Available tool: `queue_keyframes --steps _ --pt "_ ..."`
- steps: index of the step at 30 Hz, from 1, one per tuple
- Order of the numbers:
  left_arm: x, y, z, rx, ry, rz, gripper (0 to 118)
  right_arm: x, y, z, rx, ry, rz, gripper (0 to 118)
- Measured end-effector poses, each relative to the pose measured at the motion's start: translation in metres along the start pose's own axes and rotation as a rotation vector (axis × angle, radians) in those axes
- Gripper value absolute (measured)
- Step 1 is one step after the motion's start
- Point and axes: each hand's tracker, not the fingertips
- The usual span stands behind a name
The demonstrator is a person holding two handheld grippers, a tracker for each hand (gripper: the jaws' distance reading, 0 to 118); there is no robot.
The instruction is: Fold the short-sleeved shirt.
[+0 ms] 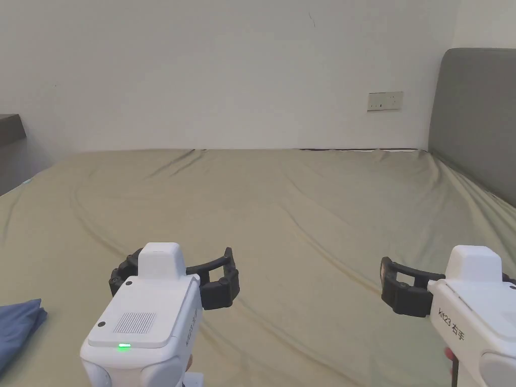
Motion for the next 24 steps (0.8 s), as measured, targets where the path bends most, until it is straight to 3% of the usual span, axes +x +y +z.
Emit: queue_keyframes --steps 2,3,4,11,17,24 --pt "-0.0008 0.0010 -0.0006 -0.001 0.001 0.005 118 -0.0060 -0.0001 0.0031 0.060 -0.009 0.105 118" --pt "-0.0015 0.0016 -0.0005 0.000 0.000 0.011 118 -0.0067 -0.0005 0.0014 0.042 0.052 0.088 118" --pt "-0.0023 0.0022 -0.0003 0.000 -0.002 0.017 118 -0.0033 -0.0058 0.0009 -0.036 0.054 -0.007 118" --pt "-0.0061 0.0039 -0.0017 0.002 0.006 0.022 118 -0.0072 -0.0032 0.0015 0.007 0.041 0.038 118" --pt "-0.0080 0.0049 -0.0020 0.004 0.007 0.030 118 -0.0041 -0.0059 -0.0005 -0.002 0.004 -0.002 118" --pt "-0.0073 0.0057 -0.0011 0.013 0.005 0.022 118 -0.0044 -0.0049 0.0004 0.004 0.002 0.022 118"
